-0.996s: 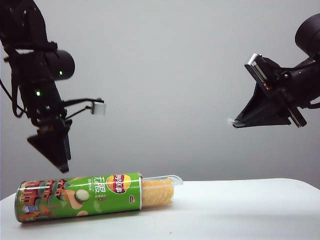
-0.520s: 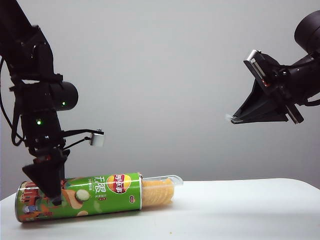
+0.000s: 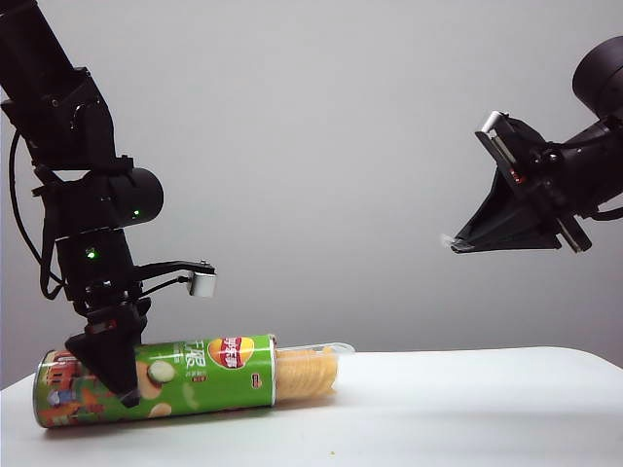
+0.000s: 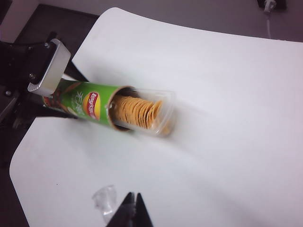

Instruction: Pick up the green tub of chips from the desk, push the transparent container that's holding the chips and has slipped out back in, and finally put the chips back on the desk.

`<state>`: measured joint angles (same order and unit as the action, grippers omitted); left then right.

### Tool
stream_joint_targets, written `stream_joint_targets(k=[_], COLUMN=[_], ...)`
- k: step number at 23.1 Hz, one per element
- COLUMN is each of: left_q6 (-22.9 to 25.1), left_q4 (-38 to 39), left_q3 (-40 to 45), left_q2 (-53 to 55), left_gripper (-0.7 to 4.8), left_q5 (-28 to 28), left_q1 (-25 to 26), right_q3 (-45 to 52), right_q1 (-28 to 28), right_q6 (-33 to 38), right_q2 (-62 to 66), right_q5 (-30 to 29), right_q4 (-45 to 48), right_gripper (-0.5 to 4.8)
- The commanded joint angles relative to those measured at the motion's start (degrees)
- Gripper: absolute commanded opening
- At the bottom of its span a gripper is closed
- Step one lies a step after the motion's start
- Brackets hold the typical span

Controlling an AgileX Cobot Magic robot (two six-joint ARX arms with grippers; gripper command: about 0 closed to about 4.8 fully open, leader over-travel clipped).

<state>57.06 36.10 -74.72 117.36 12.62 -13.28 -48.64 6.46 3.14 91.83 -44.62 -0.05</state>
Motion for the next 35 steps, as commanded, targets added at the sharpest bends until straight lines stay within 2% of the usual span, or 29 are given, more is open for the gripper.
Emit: stream_joint_targets(k=[1, 9, 11, 12, 14, 15, 18, 19, 21, 22, 25, 35], left_q6=[0.0, 0.0, 0.0, 0.1, 0.2, 0.6, 1.6, 1.8, 2.8, 2.8, 3.4, 3.8], left_q4=[0.0, -0.2, -0.5, -0.5, -0.5, -0.5, -0.4, -0.5, -1.2, -1.7, -2.4, -2.7], left_q3=[-0.1, -1.1, -1.6, -1.6, -1.6, -1.6, -1.6, -1.6, -1.6, -1.6, -1.6, -1.6], left_q2=[-0.1, -1.7, -3.5, -4.2, -6.0, -6.8, -10.1, -12.3, -15.0, -15.7, -16.9, -17.1], left_gripper=[2.95, 2.94, 2.94, 2.94, 2.94, 2.94, 2.94, 2.94, 2.94, 2.94, 2.94, 2.94], left_q5=[0.3, 0.2, 0.3, 0.6, 0.7, 0.7, 0.7, 0.5, 0.6, 0.6, 1.3, 1.8], left_q1=[-0.4, -2.5, -3.7, -4.2, -5.0, -5.4, -6.8, -7.8, -9.4, -10.0, -11.3, -13.5], right_q3=[-0.2, -1.5, -3.2, -3.8, -5.2, -5.7, -6.5, -6.6, -6.6, -6.6, -6.6, -6.6], right_q1=[0.0, -2.0, -4.6, -5.7, -8.2, -9.3, -12.1, -13.0, -13.2, -13.0, -11.7, -8.2], right_q6=[-0.1, 2.7, 5.8, 7.1, 10.8, 12.3, 15.3, 16.1, 17.1, 17.1, 17.0, 17.0], right_q2=[-0.1, 0.2, 0.3, 0.5, 1.2, 1.4, 2.2, 2.6, 3.7, 3.8, 4.2, 4.3], right_q5=[-0.2, 0.5, -2.9, -4.8, -10.2, -12.3, -15.0, -18.7, -22.6, -23.8, -24.2, -25.6], right_q4=[1.7, 2.0, 0.8, 0.5, 0.1, 0.0, -0.2, -0.1, -0.3, -0.5, -1.1, -1.2], right_gripper=[-0.06, -0.06, 0.01, 0.21, 1.09, 1.25, 1.27, 1.40, 1.86, 1.86, 2.25, 2.10])
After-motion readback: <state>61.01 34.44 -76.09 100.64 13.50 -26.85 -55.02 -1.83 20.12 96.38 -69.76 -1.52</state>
